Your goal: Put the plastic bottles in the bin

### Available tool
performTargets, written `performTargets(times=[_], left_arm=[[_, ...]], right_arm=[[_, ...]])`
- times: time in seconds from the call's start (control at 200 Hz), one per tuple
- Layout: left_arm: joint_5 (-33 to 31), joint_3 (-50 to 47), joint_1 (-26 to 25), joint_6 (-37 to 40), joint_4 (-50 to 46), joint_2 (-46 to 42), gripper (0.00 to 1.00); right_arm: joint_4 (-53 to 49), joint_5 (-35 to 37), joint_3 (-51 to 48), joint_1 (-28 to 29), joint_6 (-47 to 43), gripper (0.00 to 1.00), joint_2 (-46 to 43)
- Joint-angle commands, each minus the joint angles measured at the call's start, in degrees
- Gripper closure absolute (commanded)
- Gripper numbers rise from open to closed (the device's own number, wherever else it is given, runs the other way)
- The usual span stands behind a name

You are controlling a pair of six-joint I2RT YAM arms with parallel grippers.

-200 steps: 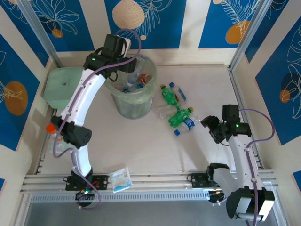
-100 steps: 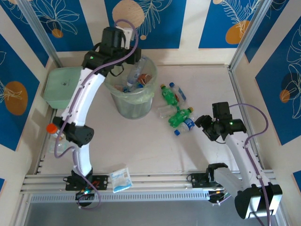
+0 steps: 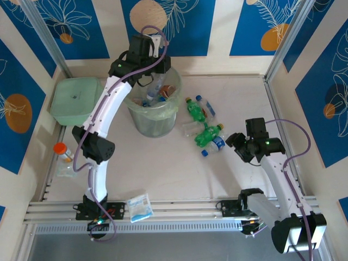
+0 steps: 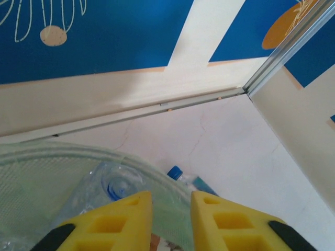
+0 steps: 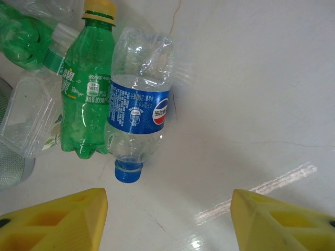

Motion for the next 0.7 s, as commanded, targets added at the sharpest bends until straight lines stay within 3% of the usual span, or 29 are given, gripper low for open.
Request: performTargets(times=[0.0, 0.34, 0.695], left_arm=[[1.21, 2.82, 0.83, -1.46, 1.85, 2.38, 0.78], [-0.62, 2.62, 1.58, -1.21, -2.03, 5.57, 0.82], [-1.12, -6.4, 1.58, -1.82, 0.01, 1.19, 0.84]], right_arm=[[0.37, 0.0, -0.75, 0.32, -0.74, 0.36, -0.19], [-1.03, 0.77, 0.83, 0.19, -1.63, 0.36, -1.31], [-1.72, 1.39, 1.5, 0.12, -1.6, 0.36, -0.92]])
